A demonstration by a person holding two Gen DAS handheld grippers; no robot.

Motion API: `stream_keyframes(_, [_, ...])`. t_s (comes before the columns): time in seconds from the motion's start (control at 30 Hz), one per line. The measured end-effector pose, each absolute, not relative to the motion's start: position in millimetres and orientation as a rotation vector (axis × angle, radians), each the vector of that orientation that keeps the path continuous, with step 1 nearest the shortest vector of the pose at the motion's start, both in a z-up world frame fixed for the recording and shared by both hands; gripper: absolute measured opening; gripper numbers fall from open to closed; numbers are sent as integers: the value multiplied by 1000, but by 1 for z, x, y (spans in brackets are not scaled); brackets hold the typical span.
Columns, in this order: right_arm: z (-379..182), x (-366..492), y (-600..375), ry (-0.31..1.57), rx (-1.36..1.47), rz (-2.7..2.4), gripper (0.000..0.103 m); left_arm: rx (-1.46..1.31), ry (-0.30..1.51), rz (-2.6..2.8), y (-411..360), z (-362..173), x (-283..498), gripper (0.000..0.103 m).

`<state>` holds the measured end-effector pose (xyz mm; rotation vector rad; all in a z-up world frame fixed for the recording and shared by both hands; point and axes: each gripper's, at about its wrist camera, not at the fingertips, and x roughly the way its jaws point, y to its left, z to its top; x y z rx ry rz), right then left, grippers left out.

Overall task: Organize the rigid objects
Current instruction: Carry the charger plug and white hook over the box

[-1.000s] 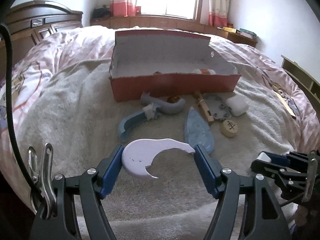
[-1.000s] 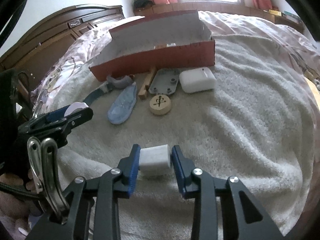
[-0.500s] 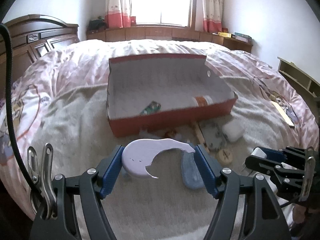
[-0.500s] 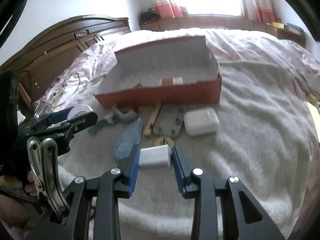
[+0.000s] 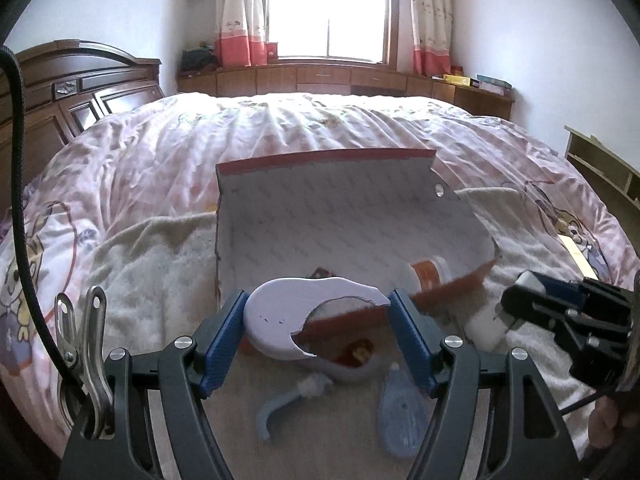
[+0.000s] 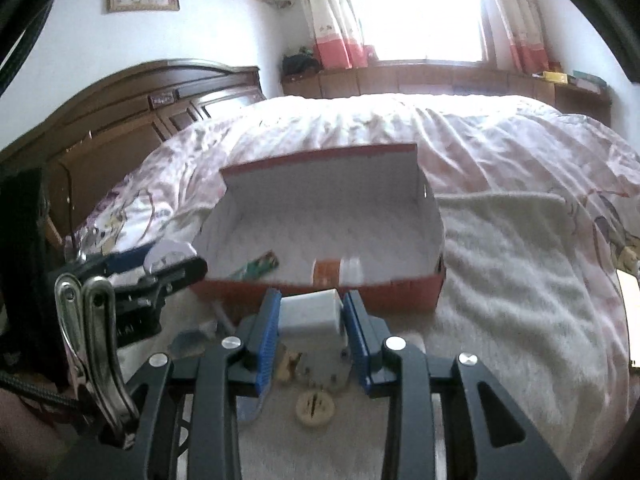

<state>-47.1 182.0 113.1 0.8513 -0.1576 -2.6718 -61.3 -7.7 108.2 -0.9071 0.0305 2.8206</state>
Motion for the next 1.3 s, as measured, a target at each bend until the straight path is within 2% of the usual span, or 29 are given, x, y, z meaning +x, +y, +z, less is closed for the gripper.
stream_keyframes(0.57, [109,-123,193,-273,868,-2696,34,-952,49,2820,3,100,-118,72])
stream_keyframes(1.3, [83,-167,187,-263,940,-2706,34,-1051,55,2803,1,70,-161,72])
